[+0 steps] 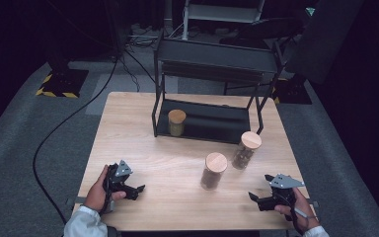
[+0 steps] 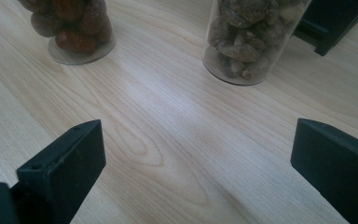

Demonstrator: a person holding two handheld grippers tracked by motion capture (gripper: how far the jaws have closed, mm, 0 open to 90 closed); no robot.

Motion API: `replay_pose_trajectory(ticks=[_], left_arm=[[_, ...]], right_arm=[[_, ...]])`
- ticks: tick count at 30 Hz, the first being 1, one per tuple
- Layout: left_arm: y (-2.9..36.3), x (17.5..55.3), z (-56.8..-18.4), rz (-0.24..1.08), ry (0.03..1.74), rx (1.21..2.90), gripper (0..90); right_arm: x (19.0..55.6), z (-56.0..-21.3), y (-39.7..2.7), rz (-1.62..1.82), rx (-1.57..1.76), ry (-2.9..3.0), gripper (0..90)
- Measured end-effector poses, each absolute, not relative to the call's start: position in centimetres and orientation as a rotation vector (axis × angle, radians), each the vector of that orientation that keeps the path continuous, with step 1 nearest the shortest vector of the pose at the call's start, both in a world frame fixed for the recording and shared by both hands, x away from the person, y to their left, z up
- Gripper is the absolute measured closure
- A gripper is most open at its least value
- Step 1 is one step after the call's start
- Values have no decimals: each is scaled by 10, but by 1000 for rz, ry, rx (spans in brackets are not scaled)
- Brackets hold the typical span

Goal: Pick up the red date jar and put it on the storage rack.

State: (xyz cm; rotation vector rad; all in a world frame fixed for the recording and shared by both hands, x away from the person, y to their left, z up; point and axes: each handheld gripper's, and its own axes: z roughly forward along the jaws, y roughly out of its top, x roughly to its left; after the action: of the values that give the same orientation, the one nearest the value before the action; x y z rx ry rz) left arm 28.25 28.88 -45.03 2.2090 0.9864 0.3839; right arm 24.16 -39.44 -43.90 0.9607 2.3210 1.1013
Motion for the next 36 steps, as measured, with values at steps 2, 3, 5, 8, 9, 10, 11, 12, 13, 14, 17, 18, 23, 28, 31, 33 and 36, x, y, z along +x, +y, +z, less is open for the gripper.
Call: replay_pose_trajectory(ticks=[2,3,5,8,9,10,11,12,13,14,17,18,23,28,31,33,36], left_arm=[[289,283,-450,384,986,2209,2],[289,283,-450,384,986,2209,2],[289,283,-450,384,986,2209,2],[289,283,-450,384,986,2209,2],[289,283,-450,384,986,2209,2],[289,283,-450,384,986,2209,2],[289,283,-450,384,986,2209,2],[289,283,-450,384,986,2209,2],[289,283,-450,384,986,2209,2],[289,283,-450,384,986,2209,2],[289,283,-450,384,986,2209,2],[289,283,-450,384,986,2209,2],[289,283,-450,384,986,2209,2],[289,283,-450,384,986,2209,2],[289,283,-450,384,986,2209,2],[289,283,-450,384,987,2209,2],[289,283,-450,384,986,2209,2]], right_arm=[[242,-439,-393,1108,956,2323,29],[242,-439,-392,1109,951,2324,29],[243,-439,-390,1109,946,2333,29],[244,-439,-386,1102,933,2347,29],[245,-439,-386,1105,929,2352,29],[245,-439,-385,1106,921,2357,29],[245,-439,-383,1105,918,2360,29],[246,-439,-382,1104,915,2363,29],[246,-439,-381,1106,910,2366,29],[246,-439,-379,1104,907,2371,29],[246,-440,-374,1096,889,2376,30],[246,-440,-373,1096,880,2376,30],[246,-442,-367,1121,862,2375,31],[248,-443,-362,1130,854,2392,31],[248,-445,-361,1146,854,2397,31],[249,-445,-360,1161,858,2394,31],[250,-447,-359,1190,867,2395,32]])
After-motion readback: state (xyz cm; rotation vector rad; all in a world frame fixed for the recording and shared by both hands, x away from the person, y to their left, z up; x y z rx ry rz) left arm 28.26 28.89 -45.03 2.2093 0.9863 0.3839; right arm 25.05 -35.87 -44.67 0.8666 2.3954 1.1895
